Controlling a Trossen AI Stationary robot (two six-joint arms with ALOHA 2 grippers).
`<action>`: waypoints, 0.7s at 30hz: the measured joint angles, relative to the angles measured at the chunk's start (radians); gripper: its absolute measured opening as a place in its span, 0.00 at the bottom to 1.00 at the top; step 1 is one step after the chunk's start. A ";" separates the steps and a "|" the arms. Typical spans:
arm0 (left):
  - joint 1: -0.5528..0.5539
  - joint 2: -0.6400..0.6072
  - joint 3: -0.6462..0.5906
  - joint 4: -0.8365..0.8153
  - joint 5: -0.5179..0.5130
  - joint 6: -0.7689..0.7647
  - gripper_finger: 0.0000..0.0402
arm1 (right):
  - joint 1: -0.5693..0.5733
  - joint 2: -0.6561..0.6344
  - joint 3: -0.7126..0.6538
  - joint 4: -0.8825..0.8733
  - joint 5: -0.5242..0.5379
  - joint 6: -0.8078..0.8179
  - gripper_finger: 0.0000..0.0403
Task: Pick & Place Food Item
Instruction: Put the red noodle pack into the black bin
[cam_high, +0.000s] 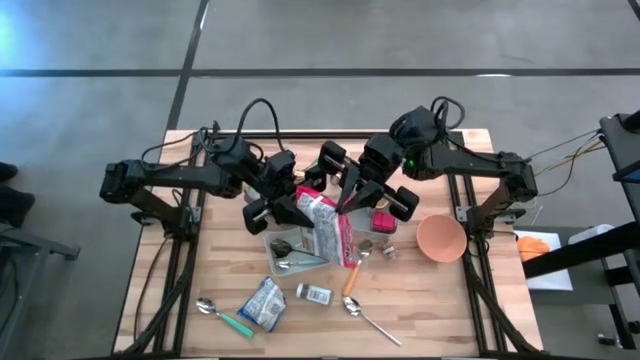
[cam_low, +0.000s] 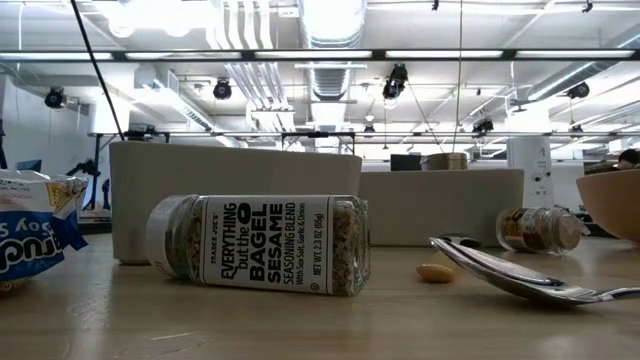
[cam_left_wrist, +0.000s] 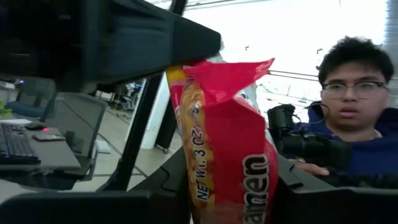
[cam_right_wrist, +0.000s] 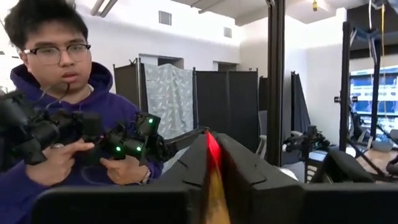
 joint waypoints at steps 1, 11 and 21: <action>0.000 -0.001 0.000 0.003 0.005 0.000 0.28 | -0.003 0.000 0.000 0.001 -0.002 0.017 0.10; 0.009 -0.038 0.000 -0.051 -0.001 0.002 0.28 | -0.002 -0.011 0.000 0.007 -0.002 0.053 0.49; 0.027 -0.201 0.000 -0.461 -0.140 0.076 0.28 | -0.053 -0.051 0.000 -0.087 -0.001 0.069 0.66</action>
